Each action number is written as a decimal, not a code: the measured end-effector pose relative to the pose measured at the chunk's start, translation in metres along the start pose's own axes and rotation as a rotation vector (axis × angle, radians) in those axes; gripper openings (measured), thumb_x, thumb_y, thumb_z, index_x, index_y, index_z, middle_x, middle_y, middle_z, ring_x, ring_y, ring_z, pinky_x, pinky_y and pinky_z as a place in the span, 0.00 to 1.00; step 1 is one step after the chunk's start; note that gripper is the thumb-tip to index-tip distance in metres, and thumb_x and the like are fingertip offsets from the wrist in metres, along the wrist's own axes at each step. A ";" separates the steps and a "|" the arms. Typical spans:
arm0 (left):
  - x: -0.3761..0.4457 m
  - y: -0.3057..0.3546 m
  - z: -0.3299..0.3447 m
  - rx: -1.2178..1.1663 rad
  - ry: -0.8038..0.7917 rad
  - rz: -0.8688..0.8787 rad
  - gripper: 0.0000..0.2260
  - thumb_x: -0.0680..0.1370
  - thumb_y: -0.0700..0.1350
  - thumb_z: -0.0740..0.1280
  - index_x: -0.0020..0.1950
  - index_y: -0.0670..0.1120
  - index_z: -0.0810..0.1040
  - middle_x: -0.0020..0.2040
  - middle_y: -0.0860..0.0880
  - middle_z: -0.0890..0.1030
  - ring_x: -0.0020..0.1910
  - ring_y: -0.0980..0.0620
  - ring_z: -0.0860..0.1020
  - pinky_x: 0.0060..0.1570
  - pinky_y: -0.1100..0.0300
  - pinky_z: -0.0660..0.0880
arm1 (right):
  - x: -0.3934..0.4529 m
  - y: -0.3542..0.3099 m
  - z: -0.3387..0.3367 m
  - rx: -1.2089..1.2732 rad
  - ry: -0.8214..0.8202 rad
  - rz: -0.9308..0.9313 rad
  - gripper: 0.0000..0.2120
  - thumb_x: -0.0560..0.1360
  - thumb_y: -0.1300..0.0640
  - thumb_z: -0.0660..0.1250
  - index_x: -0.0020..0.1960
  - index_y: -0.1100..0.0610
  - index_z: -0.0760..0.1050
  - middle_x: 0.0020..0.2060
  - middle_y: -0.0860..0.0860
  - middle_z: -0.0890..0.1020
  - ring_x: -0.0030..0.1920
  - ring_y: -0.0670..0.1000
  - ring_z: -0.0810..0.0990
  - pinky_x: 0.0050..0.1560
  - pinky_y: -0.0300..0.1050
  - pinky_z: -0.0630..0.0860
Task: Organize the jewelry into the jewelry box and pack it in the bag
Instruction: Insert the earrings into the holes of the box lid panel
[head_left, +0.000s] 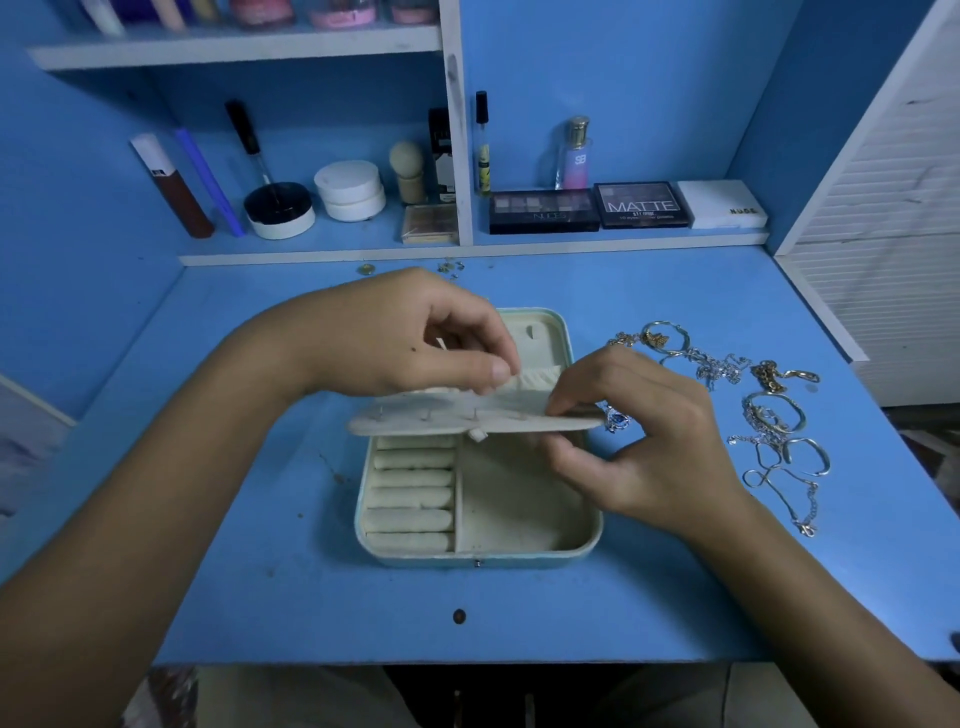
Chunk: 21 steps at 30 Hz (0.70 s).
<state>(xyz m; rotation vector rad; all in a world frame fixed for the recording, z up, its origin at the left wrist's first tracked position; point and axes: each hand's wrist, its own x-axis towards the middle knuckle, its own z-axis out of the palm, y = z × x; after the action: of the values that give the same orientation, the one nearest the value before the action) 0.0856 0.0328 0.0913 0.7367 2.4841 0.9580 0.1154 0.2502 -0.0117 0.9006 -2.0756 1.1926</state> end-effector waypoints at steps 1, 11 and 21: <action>-0.002 -0.007 -0.002 -0.052 0.069 0.007 0.07 0.74 0.53 0.70 0.48 0.52 0.84 0.42 0.54 0.85 0.43 0.56 0.82 0.49 0.63 0.78 | 0.002 0.000 0.000 0.000 -0.005 0.003 0.06 0.70 0.61 0.74 0.38 0.62 0.80 0.35 0.51 0.81 0.36 0.53 0.79 0.41 0.42 0.73; -0.017 -0.065 -0.005 -0.361 0.562 0.014 0.15 0.78 0.57 0.66 0.34 0.53 0.81 0.33 0.53 0.79 0.34 0.57 0.76 0.38 0.66 0.74 | 0.029 0.001 -0.007 0.077 -0.064 0.236 0.10 0.70 0.52 0.76 0.39 0.55 0.78 0.34 0.45 0.81 0.38 0.45 0.80 0.41 0.34 0.73; -0.013 -0.083 0.010 -0.556 0.773 -0.042 0.22 0.81 0.59 0.57 0.43 0.43 0.80 0.36 0.52 0.80 0.35 0.56 0.76 0.37 0.64 0.73 | 0.056 0.018 0.002 0.190 -0.032 0.516 0.11 0.70 0.48 0.77 0.43 0.49 0.76 0.35 0.44 0.81 0.39 0.49 0.80 0.37 0.39 0.74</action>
<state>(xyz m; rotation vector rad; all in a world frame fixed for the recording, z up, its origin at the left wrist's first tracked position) 0.0729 -0.0220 0.0278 0.1254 2.5544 2.1019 0.0671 0.2398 0.0206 0.4690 -2.3288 1.6680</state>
